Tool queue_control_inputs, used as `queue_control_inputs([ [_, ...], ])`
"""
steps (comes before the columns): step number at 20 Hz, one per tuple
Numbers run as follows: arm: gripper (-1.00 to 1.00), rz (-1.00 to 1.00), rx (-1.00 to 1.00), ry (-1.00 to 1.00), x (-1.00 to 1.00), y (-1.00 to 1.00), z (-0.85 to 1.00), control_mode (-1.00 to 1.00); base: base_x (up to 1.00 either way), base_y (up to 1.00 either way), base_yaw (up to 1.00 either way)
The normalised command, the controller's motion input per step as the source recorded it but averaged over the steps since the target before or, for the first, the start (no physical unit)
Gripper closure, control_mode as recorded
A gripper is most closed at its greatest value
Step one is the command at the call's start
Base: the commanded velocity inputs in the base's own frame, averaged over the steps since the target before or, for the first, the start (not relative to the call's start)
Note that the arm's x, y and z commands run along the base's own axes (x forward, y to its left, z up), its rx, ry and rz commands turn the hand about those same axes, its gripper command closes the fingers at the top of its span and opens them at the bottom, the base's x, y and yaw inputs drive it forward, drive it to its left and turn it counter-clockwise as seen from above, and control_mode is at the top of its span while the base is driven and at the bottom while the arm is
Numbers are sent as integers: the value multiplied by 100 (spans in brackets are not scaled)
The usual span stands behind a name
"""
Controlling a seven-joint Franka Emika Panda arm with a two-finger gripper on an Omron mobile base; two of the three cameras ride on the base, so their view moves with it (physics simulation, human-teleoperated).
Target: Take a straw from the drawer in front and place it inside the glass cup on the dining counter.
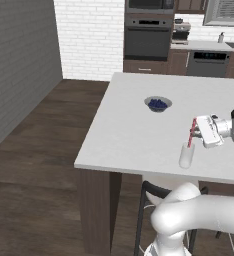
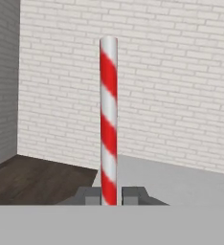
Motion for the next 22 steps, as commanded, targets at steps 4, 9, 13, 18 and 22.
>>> queue_control_inputs([
  [4,100,0,0,0,7,-5,-7,-100,0,0,0],
  [9,100,0,1,0,10,-6,-7,-100,0,0,0],
  [13,100,0,1,0,7,-6,-8,-100,0,0,0],
  [18,100,0,0,0,0,-1,-8,-100,0,0,0],
  [22,100,0,0,0,-1,0,-13,-100,0,0,0],
])
